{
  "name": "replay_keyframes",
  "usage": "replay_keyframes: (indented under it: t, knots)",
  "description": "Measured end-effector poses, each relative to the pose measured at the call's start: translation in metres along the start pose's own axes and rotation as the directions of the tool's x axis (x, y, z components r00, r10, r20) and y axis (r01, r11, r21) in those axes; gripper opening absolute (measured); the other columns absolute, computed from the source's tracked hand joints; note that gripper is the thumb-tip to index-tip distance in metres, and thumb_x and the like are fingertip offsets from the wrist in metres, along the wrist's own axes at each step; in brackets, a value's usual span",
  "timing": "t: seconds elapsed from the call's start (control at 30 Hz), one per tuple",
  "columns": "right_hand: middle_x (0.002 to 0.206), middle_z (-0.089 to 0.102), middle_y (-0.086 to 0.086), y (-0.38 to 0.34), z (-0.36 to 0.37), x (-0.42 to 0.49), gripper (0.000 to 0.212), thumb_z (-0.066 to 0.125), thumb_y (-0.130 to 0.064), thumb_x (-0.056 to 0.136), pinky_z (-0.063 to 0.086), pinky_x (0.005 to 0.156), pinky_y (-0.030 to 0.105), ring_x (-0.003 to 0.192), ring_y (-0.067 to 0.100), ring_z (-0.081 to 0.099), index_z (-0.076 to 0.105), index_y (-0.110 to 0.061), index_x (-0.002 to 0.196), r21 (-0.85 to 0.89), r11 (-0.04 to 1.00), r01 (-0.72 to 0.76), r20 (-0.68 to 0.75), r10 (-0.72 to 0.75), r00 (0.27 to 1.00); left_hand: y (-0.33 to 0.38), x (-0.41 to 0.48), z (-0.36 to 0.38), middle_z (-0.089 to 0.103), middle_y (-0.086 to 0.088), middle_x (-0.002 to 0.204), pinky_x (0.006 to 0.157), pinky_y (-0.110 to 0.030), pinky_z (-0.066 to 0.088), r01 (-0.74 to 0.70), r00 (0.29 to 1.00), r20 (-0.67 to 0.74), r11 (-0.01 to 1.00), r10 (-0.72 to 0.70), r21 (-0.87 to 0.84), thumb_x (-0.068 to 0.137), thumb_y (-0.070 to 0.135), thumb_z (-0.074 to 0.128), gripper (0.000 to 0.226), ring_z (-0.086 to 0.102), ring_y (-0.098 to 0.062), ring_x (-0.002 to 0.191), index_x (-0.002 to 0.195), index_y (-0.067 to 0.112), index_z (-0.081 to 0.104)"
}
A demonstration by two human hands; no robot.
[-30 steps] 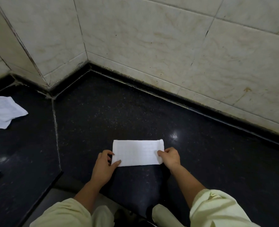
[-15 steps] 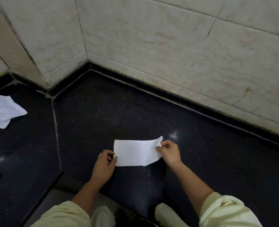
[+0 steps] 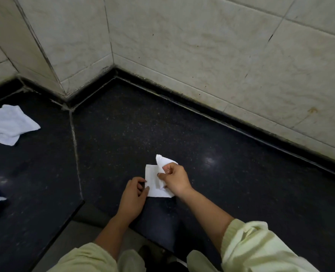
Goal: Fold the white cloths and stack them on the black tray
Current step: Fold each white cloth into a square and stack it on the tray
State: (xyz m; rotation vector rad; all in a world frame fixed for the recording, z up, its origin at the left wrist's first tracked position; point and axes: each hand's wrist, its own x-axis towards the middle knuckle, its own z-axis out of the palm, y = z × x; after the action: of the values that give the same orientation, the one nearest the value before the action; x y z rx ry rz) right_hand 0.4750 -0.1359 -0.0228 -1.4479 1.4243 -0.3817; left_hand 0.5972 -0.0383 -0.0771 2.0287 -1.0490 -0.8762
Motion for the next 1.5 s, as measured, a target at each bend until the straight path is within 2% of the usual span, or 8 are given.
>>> replay_keyframes:
  t: [0.4,0.6,0.73,0.9,0.97,1.13,1.27,1.5]
  knots:
    - [0.090,0.061,-0.002,0.014,0.035,0.000,0.012,0.063,-0.017,0.088,0.052,0.085,0.029,0.087,0.014,0.059,0.055,-0.019,0.097,-0.142,0.989,-0.039,0.083,0.051,0.995,-0.006,0.002,-0.003,0.053,0.003,0.094,0.064,-0.012,0.040,-0.020,0.999,0.027,0.999,0.021,-0.042,0.094,0.021,0.057,0.014,0.053,-0.007,0.073,0.108,0.025,0.054]
    - [0.082,0.065,-0.003,0.015,0.034,-0.001,0.006,0.064,-0.018,0.088,0.047,0.070,0.011,0.077,0.008,0.062,0.061,-0.016,0.094,-0.087,0.996,-0.036,0.093,0.044,0.995,-0.004,0.003,-0.004,0.057,0.003,0.095,0.072,-0.022,0.042,0.000,1.000,0.030,0.996,0.002,-0.084,0.101,0.027,0.040,0.019,0.056,-0.008,0.085,0.101,0.020,0.058]
    - [0.077,0.065,-0.003,0.011,0.025,-0.003,0.013,0.065,-0.022,0.088,0.052,0.075,0.029,0.079,0.014,0.062,0.065,-0.020,0.075,0.018,0.996,-0.089,0.156,0.086,0.984,-0.001,0.003,-0.005,0.060,0.001,0.090,0.073,-0.025,0.040,0.025,0.999,0.025,0.991,-0.022,-0.131,0.101,0.037,0.037,0.029,0.057,-0.012,0.084,0.092,0.020,0.058]
    - [0.084,0.068,0.000,0.011,-0.017,-0.003,0.009,0.059,-0.012,0.086,0.053,0.073,0.032,0.078,0.017,0.065,0.067,-0.017,0.084,-0.033,0.998,-0.053,-0.003,0.053,0.999,0.001,0.003,-0.006,0.057,-0.001,0.094,0.064,-0.016,0.040,0.035,0.999,0.043,0.993,-0.030,-0.110,0.093,0.038,0.056,0.020,0.055,-0.010,0.077,0.103,0.020,0.058]
    - [0.076,0.063,-0.002,0.017,-0.037,-0.009,0.003,0.067,-0.014,0.083,0.051,0.072,0.029,0.074,0.015,0.061,0.064,-0.015,0.084,-0.096,0.995,-0.016,-0.024,0.013,1.000,0.002,0.003,-0.006,0.057,-0.003,0.093,0.063,-0.016,0.040,0.037,0.999,0.042,0.994,-0.033,-0.101,0.091,0.035,0.061,0.021,0.052,-0.010,0.073,0.105,0.020,0.057]
    - [0.074,0.058,-0.005,0.036,-0.046,-0.030,0.036,0.084,-0.023,0.067,0.038,0.052,0.017,0.061,0.006,0.051,0.057,-0.010,0.086,-0.284,0.958,0.029,0.112,0.004,0.994,0.002,0.003,-0.005,0.056,-0.004,0.093,0.063,-0.018,0.042,0.035,0.999,0.042,0.997,-0.032,-0.074,0.089,0.030,0.065,0.024,0.052,-0.011,0.072,0.109,0.019,0.057]
    - [0.095,0.057,-0.001,0.049,-0.031,-0.033,0.026,0.072,-0.030,0.080,0.043,0.065,0.023,0.080,0.011,0.055,0.051,-0.016,0.086,-0.484,0.872,0.068,0.072,-0.037,0.997,0.003,0.002,-0.005,0.056,-0.003,0.092,0.063,-0.017,0.042,0.034,0.999,0.044,0.998,-0.032,-0.047,0.089,0.024,0.065,0.024,0.050,-0.010,0.070,0.110,0.019,0.056]
    - [0.092,0.057,0.000,0.055,-0.027,-0.038,0.016,0.054,-0.026,0.092,0.047,0.071,0.031,0.078,0.014,0.052,0.047,-0.016,0.082,-0.508,0.859,0.059,0.039,-0.046,0.998,0.005,0.002,-0.006,0.056,-0.004,0.094,0.062,-0.015,0.041,0.024,0.999,0.043,1.000,-0.024,-0.014,0.089,0.023,0.065,0.024,0.051,-0.010,0.071,0.111,0.019,0.055]
